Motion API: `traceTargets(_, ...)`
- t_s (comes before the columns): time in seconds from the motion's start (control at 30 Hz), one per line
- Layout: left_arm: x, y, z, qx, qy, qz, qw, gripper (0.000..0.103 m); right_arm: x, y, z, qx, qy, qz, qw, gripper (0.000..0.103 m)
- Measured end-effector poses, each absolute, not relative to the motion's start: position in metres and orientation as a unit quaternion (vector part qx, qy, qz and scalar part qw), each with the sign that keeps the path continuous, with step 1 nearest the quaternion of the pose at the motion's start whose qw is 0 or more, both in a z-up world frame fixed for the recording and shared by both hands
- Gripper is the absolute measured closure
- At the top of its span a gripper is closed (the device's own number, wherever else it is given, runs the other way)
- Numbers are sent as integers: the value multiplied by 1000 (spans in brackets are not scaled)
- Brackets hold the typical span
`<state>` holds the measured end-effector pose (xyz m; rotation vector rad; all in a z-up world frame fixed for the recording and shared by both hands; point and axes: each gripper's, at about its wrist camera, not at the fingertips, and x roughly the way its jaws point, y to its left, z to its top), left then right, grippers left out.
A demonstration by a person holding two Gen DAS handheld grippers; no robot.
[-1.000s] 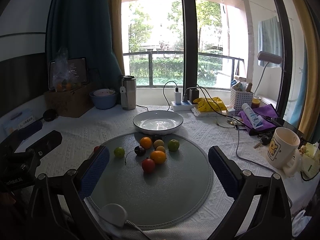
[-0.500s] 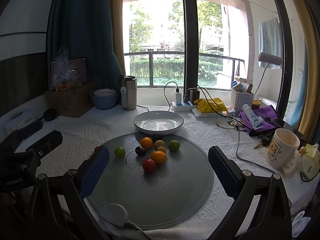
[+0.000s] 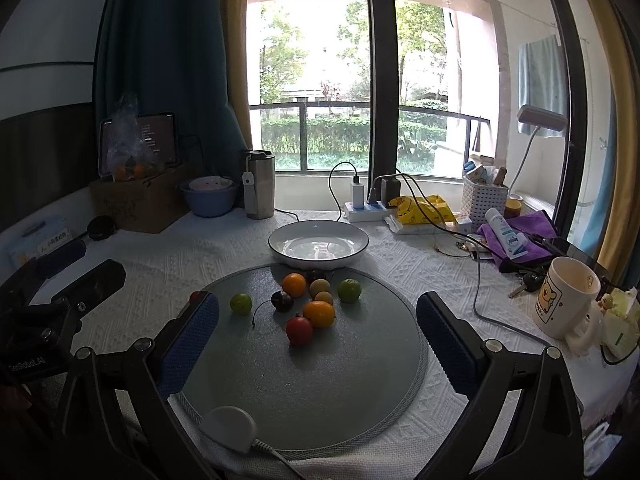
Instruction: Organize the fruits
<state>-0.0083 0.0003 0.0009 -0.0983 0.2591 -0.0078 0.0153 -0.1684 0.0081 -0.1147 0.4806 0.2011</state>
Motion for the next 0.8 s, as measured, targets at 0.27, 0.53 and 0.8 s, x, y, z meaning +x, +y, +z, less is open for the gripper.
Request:
traceTargets(0.27, -8, 0, 0, -49, 130, -4, 990, 1, 17, -169, 6, -58, 241, 99, 964, 2)
traceTargets(0.53, 6, 2, -6, -46, 146, -5, 988, 1, 30, -168, 0, -59, 253, 103, 960, 2)
traceTargets(0.8, 48, 10, -29, -44, 209, 20, 977, 2, 70, -169, -29, -42, 307, 119, 943, 2)
